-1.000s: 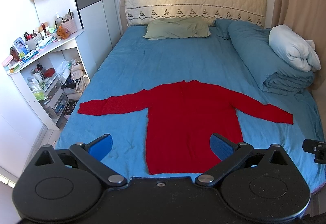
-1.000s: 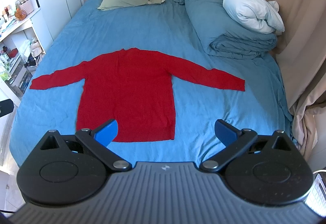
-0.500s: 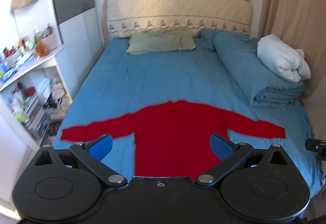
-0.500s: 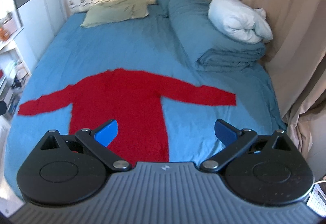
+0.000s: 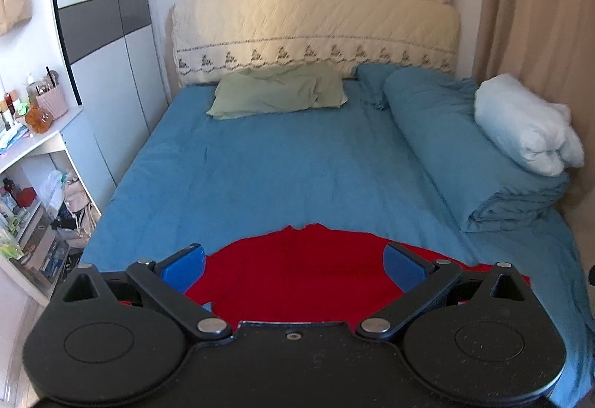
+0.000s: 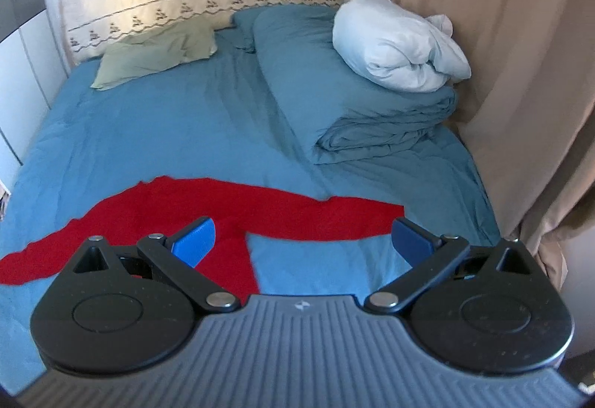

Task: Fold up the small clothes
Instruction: 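Lower the right gripper onto a red sleeve cuff and close on it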

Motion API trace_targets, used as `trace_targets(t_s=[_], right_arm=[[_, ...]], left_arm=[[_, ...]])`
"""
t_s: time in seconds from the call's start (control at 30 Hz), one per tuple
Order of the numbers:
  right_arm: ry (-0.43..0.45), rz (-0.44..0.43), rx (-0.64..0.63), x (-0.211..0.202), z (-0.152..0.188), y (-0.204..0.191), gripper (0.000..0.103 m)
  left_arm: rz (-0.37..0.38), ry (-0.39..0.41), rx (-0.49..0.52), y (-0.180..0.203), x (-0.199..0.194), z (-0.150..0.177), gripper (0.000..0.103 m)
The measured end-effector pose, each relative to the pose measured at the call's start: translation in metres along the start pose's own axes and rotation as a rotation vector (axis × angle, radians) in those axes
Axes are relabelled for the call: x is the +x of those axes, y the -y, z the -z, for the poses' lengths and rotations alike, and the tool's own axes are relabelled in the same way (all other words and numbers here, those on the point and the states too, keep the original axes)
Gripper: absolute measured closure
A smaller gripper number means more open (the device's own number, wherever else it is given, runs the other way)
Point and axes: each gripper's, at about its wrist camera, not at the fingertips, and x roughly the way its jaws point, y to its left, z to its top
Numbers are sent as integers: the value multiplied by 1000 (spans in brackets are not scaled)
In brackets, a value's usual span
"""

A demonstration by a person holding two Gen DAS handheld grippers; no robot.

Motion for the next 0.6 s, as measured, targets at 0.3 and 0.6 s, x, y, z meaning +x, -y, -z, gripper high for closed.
trace_targets(t_s=[0.3, 0.6], right_arm=[[-101, 34, 57, 182, -30, 69, 0], [-188, 162, 205, 370, 33, 120, 0]], left_arm=[[-39, -117, -70, 64, 137, -10, 0], [32, -211, 1, 134, 313, 28, 0]])
